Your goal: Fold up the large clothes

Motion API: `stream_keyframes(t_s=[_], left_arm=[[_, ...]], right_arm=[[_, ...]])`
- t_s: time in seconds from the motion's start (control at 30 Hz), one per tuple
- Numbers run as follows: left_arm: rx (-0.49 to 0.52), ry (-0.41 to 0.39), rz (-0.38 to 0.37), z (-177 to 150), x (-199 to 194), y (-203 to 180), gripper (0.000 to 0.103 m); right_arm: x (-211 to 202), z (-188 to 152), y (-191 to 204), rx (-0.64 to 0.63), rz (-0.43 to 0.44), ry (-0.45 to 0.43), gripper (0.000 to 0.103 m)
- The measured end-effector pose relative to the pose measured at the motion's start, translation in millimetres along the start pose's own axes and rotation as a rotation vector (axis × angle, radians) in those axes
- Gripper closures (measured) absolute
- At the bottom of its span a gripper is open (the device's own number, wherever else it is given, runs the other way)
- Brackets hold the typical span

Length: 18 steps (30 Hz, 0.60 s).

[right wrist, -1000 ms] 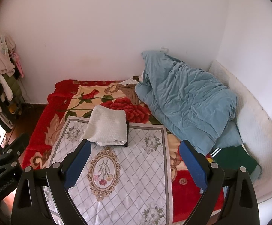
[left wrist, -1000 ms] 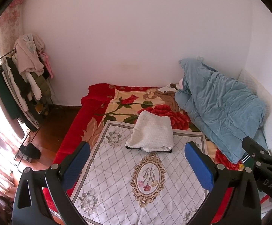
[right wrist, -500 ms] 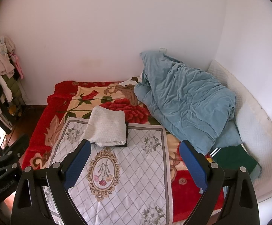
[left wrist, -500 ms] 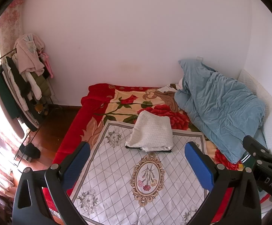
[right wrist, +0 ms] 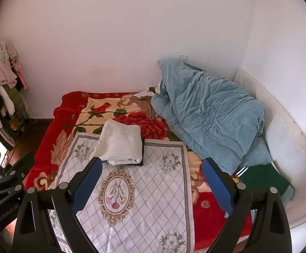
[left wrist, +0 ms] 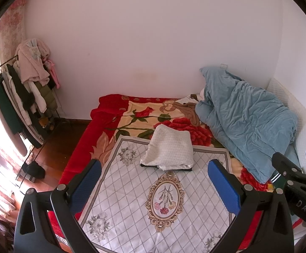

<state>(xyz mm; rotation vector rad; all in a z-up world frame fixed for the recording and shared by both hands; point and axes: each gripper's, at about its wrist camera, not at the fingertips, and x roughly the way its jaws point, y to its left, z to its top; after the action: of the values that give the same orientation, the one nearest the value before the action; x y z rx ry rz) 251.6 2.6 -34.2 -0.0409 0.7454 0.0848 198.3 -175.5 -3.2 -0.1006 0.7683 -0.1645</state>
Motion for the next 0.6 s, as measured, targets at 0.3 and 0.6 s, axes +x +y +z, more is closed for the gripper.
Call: stream_keyframes(t_s=[0.3,0.6], left_arm=[[-0.002,0.004,-0.003,0.2,-1.9,1.0,0.000],[0.000,-0.001,-0.003,2.1,-6.1,5.7,0.000]], right_arm=[[-5.1,-5.0,-2.8,0.007,-0.005,-0.001,0.006],[-8.5,-9.5,-4.8,0.011,-0.011,-0.002,0.006]])
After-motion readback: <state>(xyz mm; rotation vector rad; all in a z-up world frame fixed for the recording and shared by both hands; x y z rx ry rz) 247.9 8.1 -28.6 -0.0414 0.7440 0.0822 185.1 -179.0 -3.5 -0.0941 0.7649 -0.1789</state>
